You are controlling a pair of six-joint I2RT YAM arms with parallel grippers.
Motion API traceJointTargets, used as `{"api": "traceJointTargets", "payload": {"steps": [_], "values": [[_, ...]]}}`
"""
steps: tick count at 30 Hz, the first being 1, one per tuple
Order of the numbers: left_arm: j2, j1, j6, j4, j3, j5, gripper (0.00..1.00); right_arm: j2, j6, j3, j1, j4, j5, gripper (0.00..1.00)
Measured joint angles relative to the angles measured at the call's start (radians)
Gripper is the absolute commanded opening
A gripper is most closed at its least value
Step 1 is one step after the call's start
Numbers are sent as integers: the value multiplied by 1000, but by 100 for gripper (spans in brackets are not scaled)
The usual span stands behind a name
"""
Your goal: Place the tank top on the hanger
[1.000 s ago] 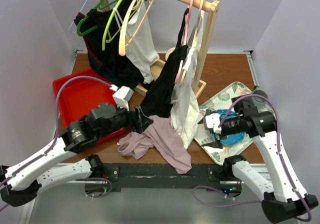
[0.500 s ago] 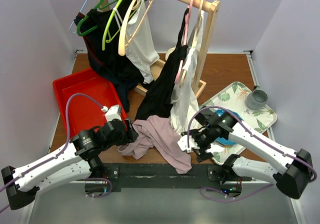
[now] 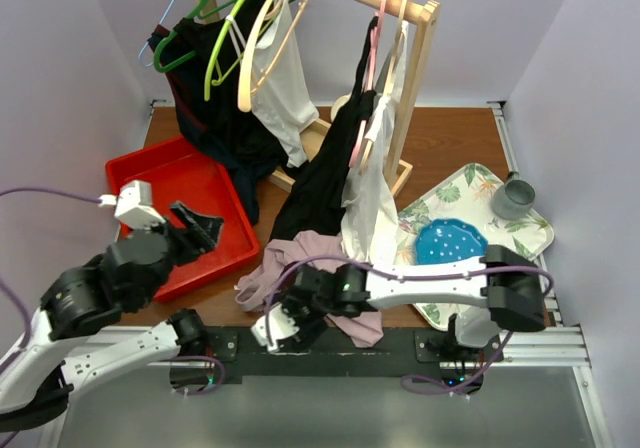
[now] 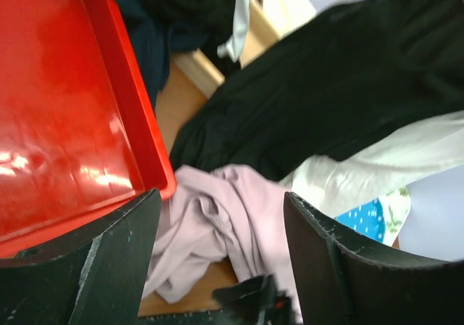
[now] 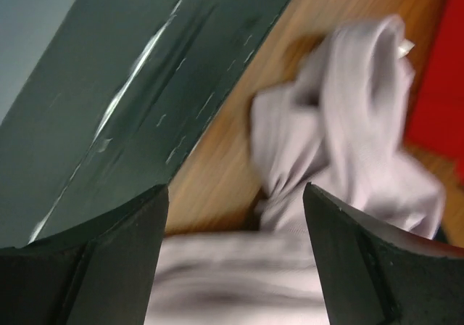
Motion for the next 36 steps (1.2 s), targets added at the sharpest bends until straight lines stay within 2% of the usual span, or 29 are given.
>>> {"api": "traceJointTargets", "payload": {"steps": [4,8,12,17,19,20,21,22,25,33,36], "values": [[4,0,59,-12,82,-44,74,130,39,70,58,109,111,73],[99,0,125,-16,122,-46,74,247,72,185,63,162,182,70],[174,0,183,-15,123,-36,75,328,88,277,62,177,208,66],[147,0,225,-15,123,-35,74,394,103,321,66,177,202,56],[112,0,228,-15,123,-35,74,409,106,321,67,169,201,48],[96,0,228,-15,123,-36,74,414,108,320,67,167,200,39],[81,0,228,-16,123,-37,74,417,110,320,67,165,200,34],[70,0,228,-16,123,-37,74,417,111,320,67,165,202,22],[59,0,227,-15,122,-37,74,417,120,320,67,169,216,2],[42,0,227,-15,95,-33,74,357,144,284,31,147,215,0],[32,0,227,-14,79,-29,74,259,92,273,-9,23,119,0]]}}
